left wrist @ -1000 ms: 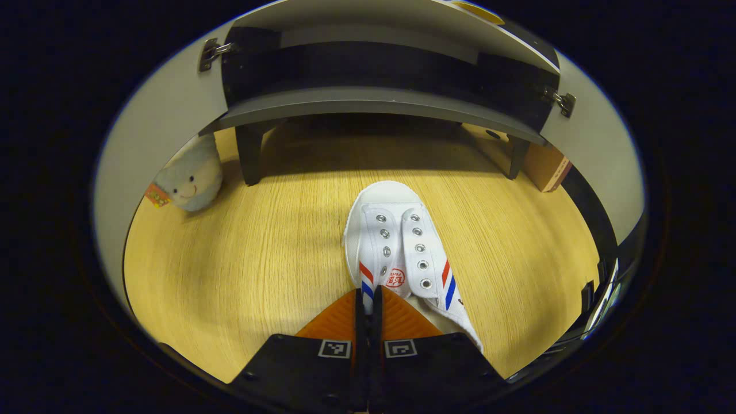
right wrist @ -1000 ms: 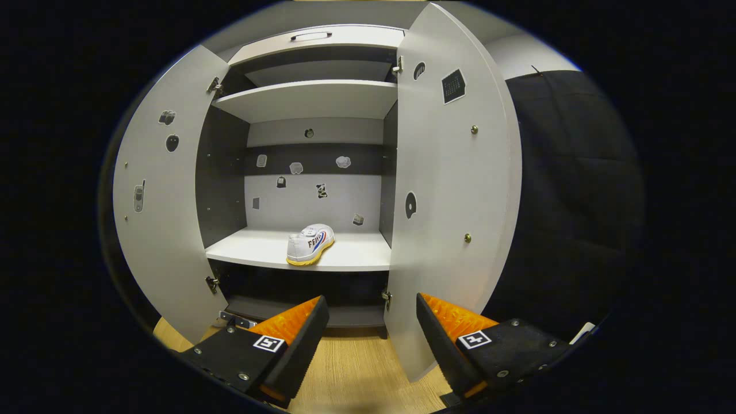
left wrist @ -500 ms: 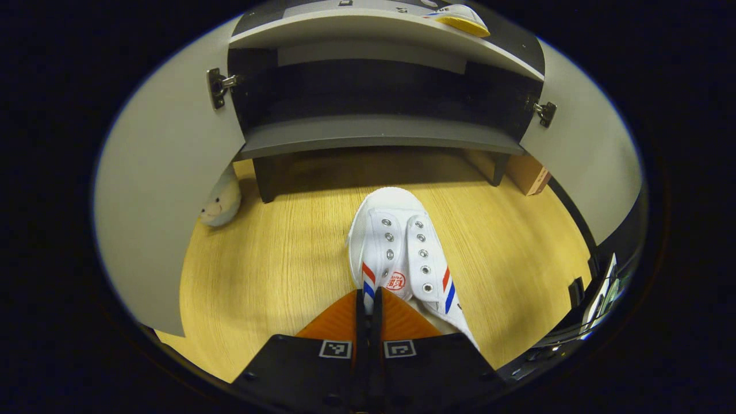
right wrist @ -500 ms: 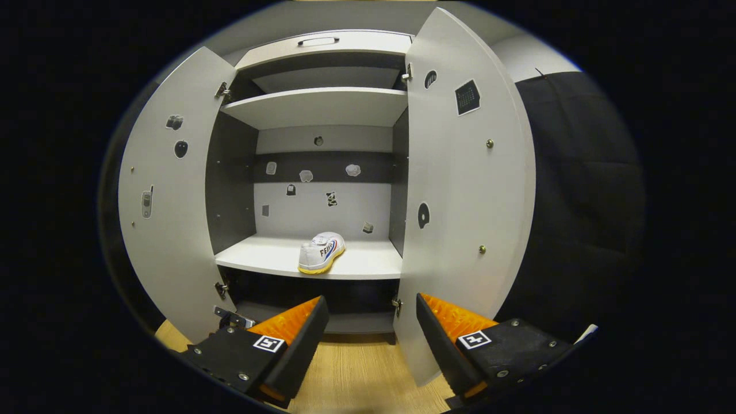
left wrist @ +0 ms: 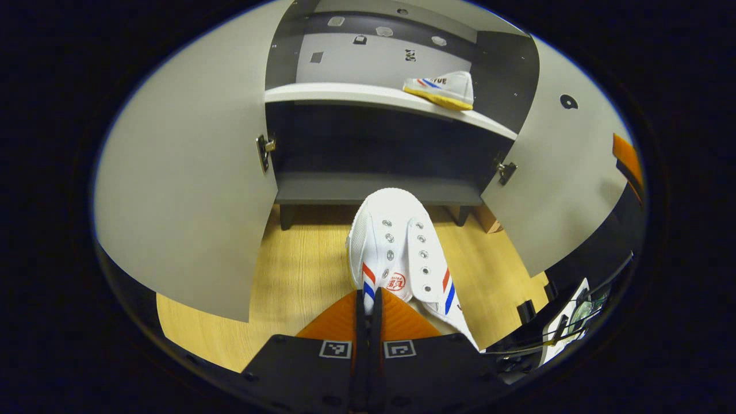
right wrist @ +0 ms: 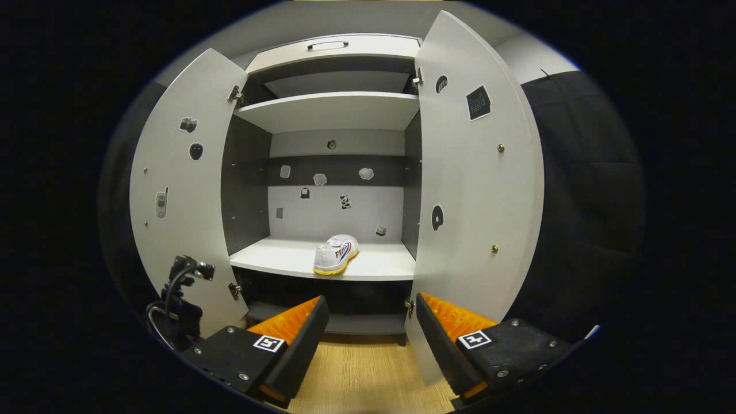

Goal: Grab one shoe with the right hand and put it into the shoe cabinet, grab the other shoe with the left hand and put it into the shoe cabinet; then close the right door with the right hand and the left door with the left hand.

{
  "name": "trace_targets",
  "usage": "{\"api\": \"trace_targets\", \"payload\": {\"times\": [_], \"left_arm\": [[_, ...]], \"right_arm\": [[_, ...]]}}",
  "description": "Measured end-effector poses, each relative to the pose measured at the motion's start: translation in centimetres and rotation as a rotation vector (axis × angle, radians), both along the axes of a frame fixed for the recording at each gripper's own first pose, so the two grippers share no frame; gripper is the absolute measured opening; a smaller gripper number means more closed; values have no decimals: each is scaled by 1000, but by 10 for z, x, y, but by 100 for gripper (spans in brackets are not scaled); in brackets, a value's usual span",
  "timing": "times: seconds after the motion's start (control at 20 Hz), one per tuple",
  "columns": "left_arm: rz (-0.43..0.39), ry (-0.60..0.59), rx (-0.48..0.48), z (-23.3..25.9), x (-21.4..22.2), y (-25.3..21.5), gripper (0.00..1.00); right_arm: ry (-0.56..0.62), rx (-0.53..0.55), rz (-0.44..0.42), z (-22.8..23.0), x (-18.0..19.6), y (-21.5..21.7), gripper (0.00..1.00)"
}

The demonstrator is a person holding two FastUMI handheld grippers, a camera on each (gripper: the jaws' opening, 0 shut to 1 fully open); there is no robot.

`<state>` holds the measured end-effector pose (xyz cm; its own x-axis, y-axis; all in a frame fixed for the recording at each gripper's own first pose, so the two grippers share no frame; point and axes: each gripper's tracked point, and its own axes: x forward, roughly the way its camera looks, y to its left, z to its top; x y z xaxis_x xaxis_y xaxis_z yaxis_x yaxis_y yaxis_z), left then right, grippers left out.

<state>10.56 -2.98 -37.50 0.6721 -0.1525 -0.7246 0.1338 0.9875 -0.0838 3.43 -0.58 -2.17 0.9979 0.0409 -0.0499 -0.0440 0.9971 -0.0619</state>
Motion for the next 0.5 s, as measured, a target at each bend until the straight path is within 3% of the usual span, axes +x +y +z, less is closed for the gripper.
{"api": "trace_targets", "payload": {"times": [0.25,0.5], "left_arm": [[-24,-108,-51,3,8,0,6],[1,-223,-15,2,5,-4,6]], "right_arm": [[-30,20,-4,12,-8,-6,94],[-69,21,-10,27,-16,-15,94]]}}
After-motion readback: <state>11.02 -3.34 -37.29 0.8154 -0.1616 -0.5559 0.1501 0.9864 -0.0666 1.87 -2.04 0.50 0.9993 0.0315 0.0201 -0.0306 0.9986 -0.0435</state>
